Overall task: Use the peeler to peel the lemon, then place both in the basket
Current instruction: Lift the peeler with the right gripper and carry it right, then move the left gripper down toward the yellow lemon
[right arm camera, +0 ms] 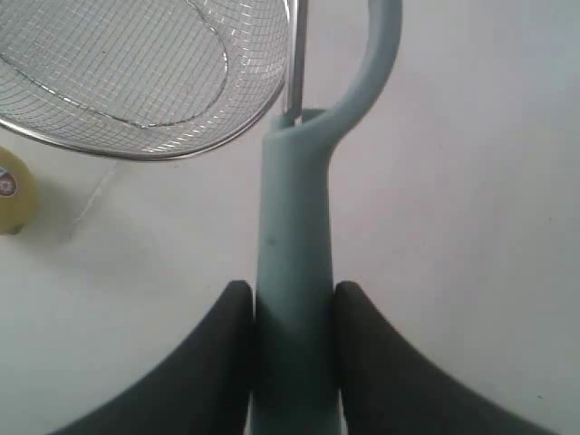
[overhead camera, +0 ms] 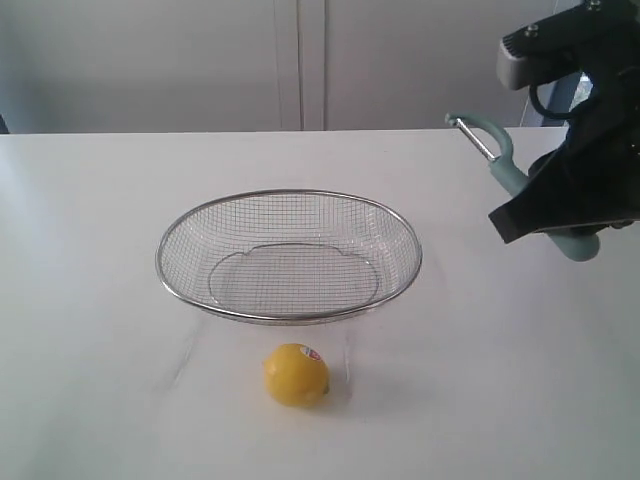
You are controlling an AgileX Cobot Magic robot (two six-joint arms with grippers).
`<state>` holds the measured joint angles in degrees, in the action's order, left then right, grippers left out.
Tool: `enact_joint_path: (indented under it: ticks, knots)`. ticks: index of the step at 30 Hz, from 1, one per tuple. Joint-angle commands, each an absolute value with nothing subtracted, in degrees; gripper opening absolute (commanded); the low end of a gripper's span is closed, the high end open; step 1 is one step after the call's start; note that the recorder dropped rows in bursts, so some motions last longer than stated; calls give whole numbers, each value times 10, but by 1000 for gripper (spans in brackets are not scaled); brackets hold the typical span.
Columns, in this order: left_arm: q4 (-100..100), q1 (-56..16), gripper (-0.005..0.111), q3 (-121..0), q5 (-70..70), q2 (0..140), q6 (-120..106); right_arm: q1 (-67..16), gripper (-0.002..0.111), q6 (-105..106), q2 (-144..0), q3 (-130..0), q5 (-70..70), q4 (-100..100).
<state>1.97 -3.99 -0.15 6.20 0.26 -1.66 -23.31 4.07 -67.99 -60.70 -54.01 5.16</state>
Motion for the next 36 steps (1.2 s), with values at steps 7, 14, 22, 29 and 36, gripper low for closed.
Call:
enact_joint_path:
  ticks: [7,14,22,29,36]
  knots:
    - [22,-41,0,0,40,0,-9,-192,0,110,-675,-605,-549,9]
    - [30,-41,0,0,-16,0,80,-180,0,153,-675,-582,-523,-36]
    - [30,-41,0,0,-189,0,191,-180,0,152,-675,-559,-501,-47]
    - [19,-41,0,-44,-198,24,248,-180,0,152,-675,-559,-492,-54]
    - [-61,-41,0,-181,11,197,267,-180,0,152,-675,-559,-492,-56]
